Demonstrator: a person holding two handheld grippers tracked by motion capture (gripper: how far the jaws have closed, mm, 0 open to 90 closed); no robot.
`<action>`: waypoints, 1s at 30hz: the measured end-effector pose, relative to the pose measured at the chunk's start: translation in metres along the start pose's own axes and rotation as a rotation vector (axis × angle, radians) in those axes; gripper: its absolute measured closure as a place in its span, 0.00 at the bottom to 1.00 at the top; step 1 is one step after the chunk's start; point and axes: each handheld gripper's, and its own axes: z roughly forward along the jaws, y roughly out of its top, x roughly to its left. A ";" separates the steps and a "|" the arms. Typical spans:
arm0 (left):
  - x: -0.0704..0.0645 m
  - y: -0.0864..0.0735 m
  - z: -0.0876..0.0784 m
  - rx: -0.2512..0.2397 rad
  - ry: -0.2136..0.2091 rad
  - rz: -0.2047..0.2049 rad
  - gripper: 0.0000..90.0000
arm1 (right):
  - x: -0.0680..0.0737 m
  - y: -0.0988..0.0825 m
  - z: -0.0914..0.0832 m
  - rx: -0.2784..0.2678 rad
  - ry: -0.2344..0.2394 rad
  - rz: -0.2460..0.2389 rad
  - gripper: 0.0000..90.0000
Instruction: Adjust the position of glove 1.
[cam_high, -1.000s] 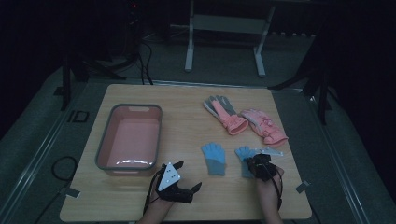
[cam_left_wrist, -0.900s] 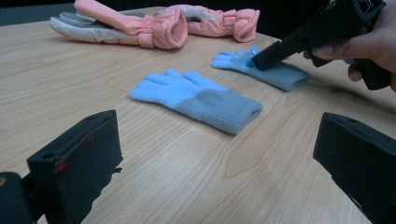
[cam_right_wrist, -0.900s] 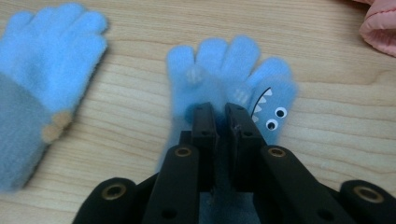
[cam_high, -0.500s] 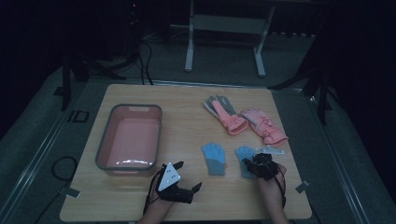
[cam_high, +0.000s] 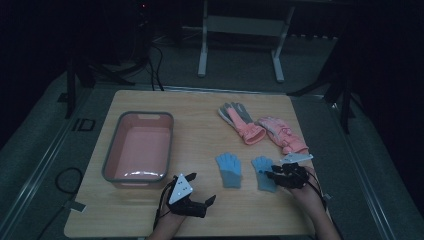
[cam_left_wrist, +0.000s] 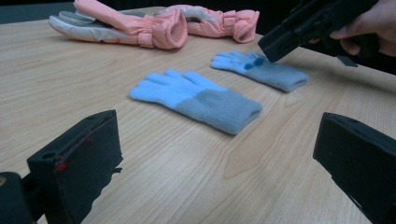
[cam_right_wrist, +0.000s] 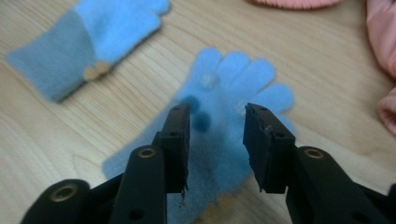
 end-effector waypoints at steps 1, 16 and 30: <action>0.000 0.000 0.000 0.001 0.000 0.000 0.01 | 0.000 -0.001 0.001 -0.005 0.003 0.008 0.70; 0.000 0.000 0.000 0.001 0.000 0.002 0.01 | 0.012 -0.011 0.018 -0.029 -0.015 0.034 0.94; 0.000 0.000 0.000 0.000 -0.001 0.000 0.01 | 0.033 0.055 -0.023 -0.167 -0.009 0.078 0.96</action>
